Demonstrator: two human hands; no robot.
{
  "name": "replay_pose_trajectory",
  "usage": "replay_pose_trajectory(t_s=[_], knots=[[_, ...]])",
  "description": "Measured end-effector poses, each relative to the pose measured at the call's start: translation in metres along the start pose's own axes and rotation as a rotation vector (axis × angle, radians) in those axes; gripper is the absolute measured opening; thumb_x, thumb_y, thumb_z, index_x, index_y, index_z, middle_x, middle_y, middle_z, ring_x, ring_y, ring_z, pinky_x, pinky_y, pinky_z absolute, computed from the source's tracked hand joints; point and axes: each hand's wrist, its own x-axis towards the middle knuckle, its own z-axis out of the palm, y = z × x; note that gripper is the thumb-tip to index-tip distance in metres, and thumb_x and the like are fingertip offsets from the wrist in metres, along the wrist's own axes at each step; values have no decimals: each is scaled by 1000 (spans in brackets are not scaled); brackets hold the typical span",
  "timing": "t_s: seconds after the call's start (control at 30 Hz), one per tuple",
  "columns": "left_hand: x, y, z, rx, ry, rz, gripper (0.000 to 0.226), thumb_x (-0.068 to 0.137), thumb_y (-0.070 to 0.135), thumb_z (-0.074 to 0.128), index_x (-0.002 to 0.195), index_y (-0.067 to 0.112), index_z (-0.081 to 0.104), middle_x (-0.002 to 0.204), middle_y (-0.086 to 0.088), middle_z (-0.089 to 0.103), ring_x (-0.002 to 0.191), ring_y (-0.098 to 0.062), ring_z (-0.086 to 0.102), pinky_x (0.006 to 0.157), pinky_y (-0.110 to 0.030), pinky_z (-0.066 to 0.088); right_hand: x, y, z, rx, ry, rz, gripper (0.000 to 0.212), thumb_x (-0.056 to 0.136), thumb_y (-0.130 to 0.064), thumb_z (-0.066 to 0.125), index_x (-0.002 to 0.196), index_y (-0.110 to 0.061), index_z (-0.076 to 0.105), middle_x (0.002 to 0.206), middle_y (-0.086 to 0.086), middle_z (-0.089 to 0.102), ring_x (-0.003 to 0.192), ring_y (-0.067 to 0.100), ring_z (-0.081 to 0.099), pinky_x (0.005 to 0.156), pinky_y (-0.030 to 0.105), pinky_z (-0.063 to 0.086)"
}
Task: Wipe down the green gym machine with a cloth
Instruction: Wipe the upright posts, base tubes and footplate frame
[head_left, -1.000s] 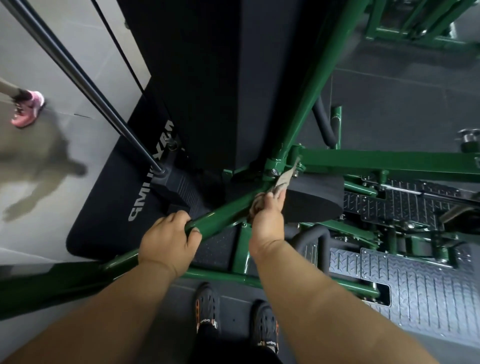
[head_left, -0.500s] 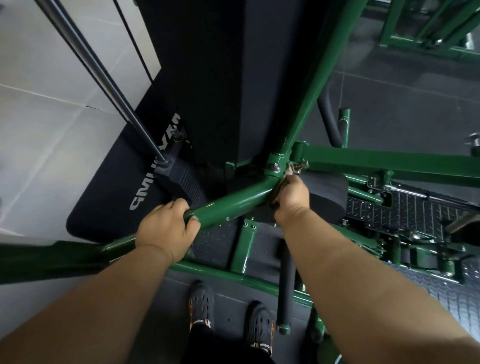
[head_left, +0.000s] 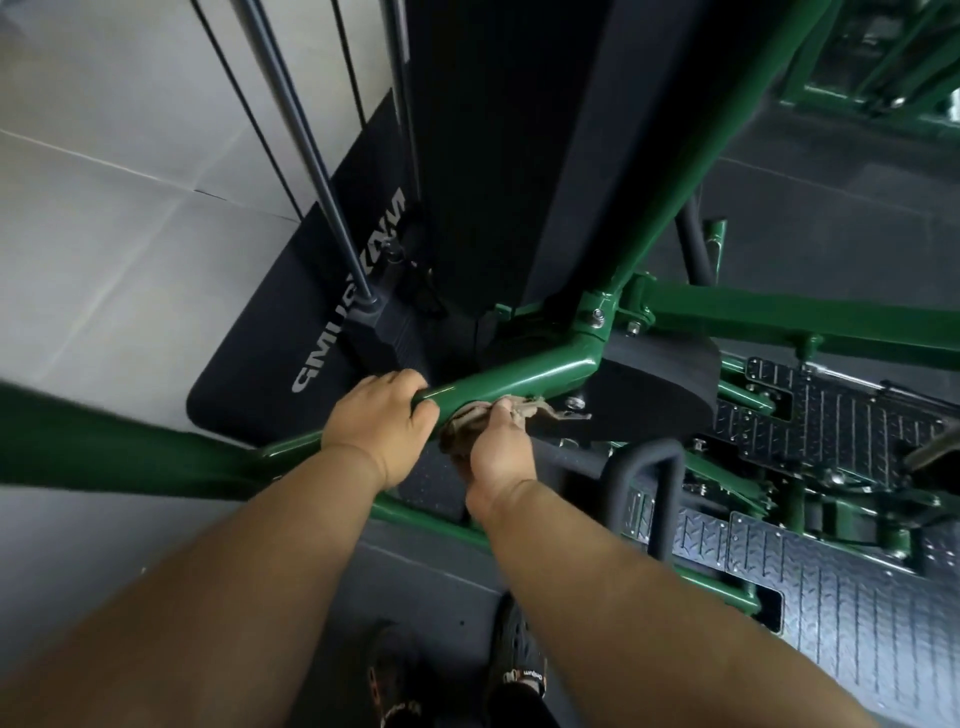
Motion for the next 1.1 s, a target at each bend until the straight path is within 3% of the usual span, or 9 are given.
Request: replay_pose_trajectory(t_s=[0.13, 0.33, 0.5, 0.6, 0.67, 0.77, 0.87, 0.97, 1.1], knots=[[-30, -18, -5, -111, 20, 22, 68, 94, 44, 19, 149, 25, 54, 149, 3, 54, 136, -18, 43, 122, -38, 31, -12, -16, -8, -184, 155, -299, 68, 112, -31, 41, 166, -40, -1, 165, -10, 31, 150, 18, 37, 116, 23, 25], [-101, -62, -5, -61, -3, -57, 86, 88, 46, 20, 169, 18, 12, 176, -3, 10, 162, -22, 1, 132, -41, -6, -1, -22, 14, -121, 308, -271, 71, 113, -38, 34, 165, -30, -15, 176, 2, -1, 161, 27, 11, 130, 45, 10], [-107, -58, -15, -168, -94, -86, 87, 87, 43, 21, 169, 16, 10, 177, -2, -4, 162, -20, -11, 131, -37, -7, -23, 28, 48, -185, 106, -169, 68, 111, -45, 38, 167, -17, 12, 160, 5, 42, 142, 26, 46, 109, 30, 36], [-111, -66, -25, -319, -119, -83, 83, 88, 39, 17, 168, 18, 20, 177, 3, 0, 162, -11, -7, 130, -30, -2, -32, 34, 51, -178, 7, -42, 69, 109, -45, 46, 164, -10, 23, 123, 3, 69, 104, 19, 64, 87, 32, 46], [-119, -71, -34, -381, -151, -70, 82, 88, 38, 17, 167, 19, 24, 176, 6, 2, 161, -8, -4, 130, -28, 1, -19, 28, 43, -121, 157, -96, 62, 108, -25, 49, 162, -5, 26, 123, 11, 66, 113, 32, 63, 95, 45, 50], [-135, -78, -46, -428, -121, -95, 80, 88, 38, 22, 164, 21, 36, 174, 8, 20, 159, -6, 13, 130, -28, 11, -14, -8, 31, -395, 307, -401, 72, 106, -10, 44, 167, -12, 6, 173, 18, 8, 155, 43, 23, 121, 52, 32], [-153, -83, -54, -424, -24, -119, 68, 93, 36, 30, 154, 22, 53, 161, 6, 48, 148, -8, 41, 125, -27, 29, -30, -25, 3, -966, 334, -790, 75, 104, -14, 42, 167, -28, 3, 172, 8, -21, 160, 37, -8, 125, 41, 21], [-161, -86, -54, -419, 71, -137, 44, 105, 24, 41, 141, 19, 67, 144, 2, 65, 134, -15, 57, 114, -25, 38, -17, -28, -7, -1441, 285, -1026, 48, 104, -32, 37, 151, -36, 45, 174, 13, 9, 160, 41, -4, 129, 56, 0], [-162, -102, -47, -441, 140, -285, 42, 104, 39, 43, 117, 21, 78, 119, -2, 76, 114, -25, 68, 103, -37, 52, -28, -28, 24, -1662, 110, -1093, 55, 103, -50, 17, 131, -45, 64, 159, 6, 46, 150, 35, 34, 127, 50, 19]])
